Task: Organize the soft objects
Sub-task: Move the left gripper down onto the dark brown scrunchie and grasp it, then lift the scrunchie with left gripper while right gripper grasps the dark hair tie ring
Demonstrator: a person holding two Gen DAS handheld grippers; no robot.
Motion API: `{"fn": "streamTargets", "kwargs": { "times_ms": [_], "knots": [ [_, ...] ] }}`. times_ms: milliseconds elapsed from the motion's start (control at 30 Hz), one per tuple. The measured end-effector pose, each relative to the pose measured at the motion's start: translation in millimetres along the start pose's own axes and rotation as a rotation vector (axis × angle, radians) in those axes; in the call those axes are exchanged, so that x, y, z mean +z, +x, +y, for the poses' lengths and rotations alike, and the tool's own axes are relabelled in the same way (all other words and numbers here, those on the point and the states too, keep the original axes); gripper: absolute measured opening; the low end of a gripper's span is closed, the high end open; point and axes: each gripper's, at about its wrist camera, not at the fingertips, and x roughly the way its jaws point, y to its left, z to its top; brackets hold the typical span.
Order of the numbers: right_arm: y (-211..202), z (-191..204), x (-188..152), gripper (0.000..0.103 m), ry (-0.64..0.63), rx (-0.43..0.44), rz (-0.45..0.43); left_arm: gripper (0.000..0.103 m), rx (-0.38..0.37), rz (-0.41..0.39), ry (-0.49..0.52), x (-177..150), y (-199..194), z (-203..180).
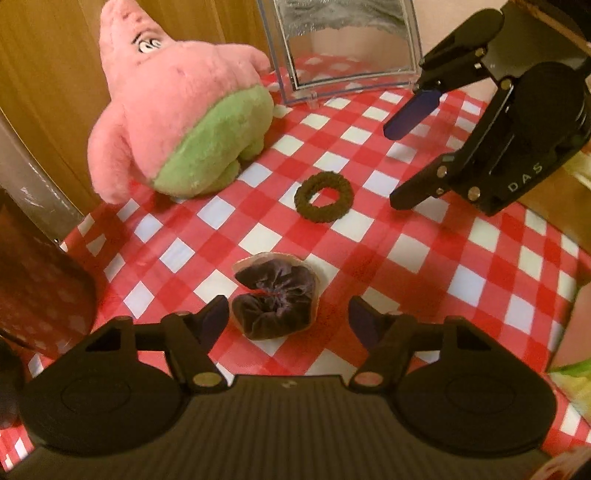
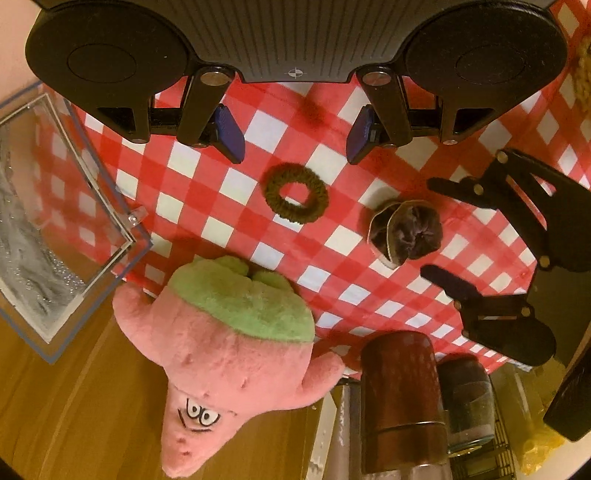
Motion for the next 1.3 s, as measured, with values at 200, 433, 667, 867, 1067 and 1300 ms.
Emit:
{"fn": "streamTargets", "kwargs": {
  "times_ms": [200,433,667,867,1067,1300],
  "knots": [
    [10.5,-4.6,5.9,0.062,0.013,0.000,0.007,0.035,0.010,0.024,0.001,-1.8,10.7,1.5],
    [23.5,-3.5,10.9,0.062,0.045,0.007,0.008,0.017,0.022,0.014,-0.084,-11.2,-0.7,17.3],
    [44.1,-4.0,18.6,0.062,0.102,-0.012,0.024,0.016,0.038,-0.006,-0.121,-19.7,-21.3,30.2],
    [58.7,-4.0,19.0,0.062,0.163,-0.016,0.036,0.016,0.040,-0.017,-0.143,-27.2,-30.7,34.3],
    [60.4,-4.9,17.5,0.029,0.193,-0.030,0.013,0.016,0.034,-0.019,-0.158,-31.4,-33.3,33.6],
    [48.6,-5.7,14.4,0.017,0.198,-0.060,-0.006,0.016,0.038,-0.020,-0.180,-34.2,-42.0,32.0]
  ]
}}
